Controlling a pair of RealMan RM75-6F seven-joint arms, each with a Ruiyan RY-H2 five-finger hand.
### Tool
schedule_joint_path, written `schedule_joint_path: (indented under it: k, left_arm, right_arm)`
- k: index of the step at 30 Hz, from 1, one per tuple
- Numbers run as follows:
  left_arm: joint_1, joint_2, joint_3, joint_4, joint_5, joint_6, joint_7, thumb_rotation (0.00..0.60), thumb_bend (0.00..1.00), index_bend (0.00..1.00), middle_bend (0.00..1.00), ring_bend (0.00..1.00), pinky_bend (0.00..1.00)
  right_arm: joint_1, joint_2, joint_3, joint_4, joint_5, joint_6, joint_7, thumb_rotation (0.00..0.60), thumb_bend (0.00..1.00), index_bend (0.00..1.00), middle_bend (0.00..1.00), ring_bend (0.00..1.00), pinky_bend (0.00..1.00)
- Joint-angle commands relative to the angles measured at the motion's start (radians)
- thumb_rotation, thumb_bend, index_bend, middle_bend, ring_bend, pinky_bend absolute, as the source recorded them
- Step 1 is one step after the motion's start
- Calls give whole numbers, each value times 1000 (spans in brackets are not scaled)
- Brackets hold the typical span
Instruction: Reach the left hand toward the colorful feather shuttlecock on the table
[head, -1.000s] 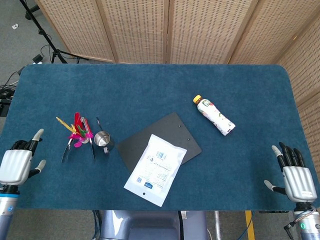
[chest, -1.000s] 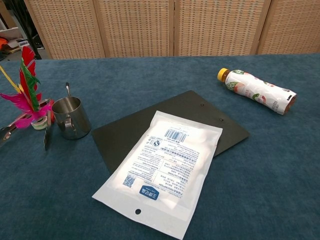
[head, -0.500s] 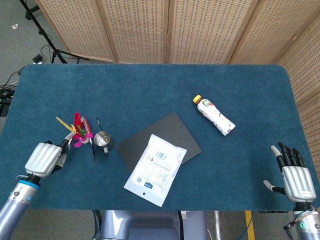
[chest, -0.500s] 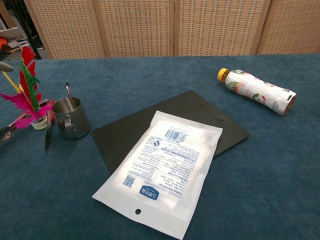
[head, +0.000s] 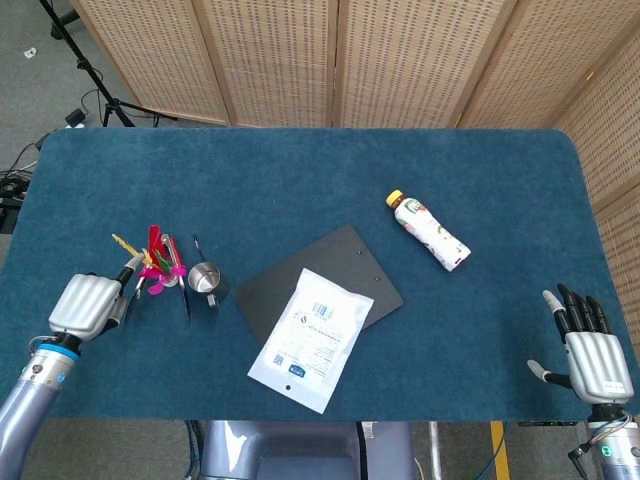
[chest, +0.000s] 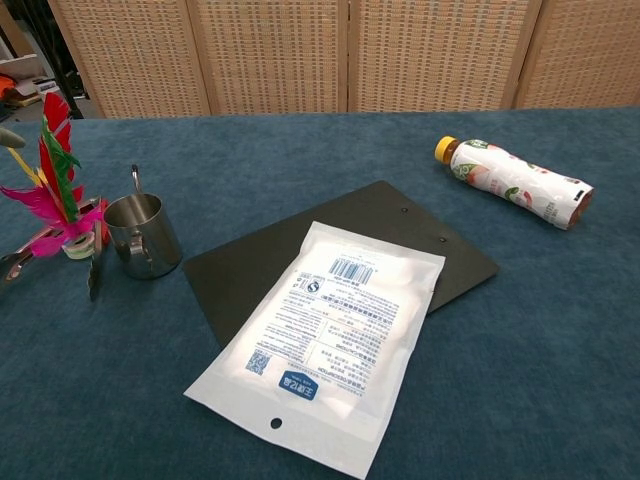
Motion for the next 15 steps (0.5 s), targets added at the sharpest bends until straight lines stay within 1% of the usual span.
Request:
schedule_joint_path:
  k: [1, 8, 15]
  left_arm:
    - [-10, -7, 5, 6, -22, -4, 12, 600, 617, 0, 663, 750, 531]
    - [-28, -19, 16, 24, -50, -16, 10, 600, 617, 0, 663, 750, 531]
    - [-34, -26, 28, 28, -44, -11, -2, 600, 618, 0, 663, 750, 531]
  right_arm:
    - [0, 0, 0, 0, 1, -1, 2, 600, 105, 0, 0, 0, 0]
    - [4, -1, -1, 0, 5, -11, -2, 600, 105, 0, 0, 0, 0]
    - [3, -2, -2, 2, 1, -6, -4, 600, 105, 0, 0, 0, 0]
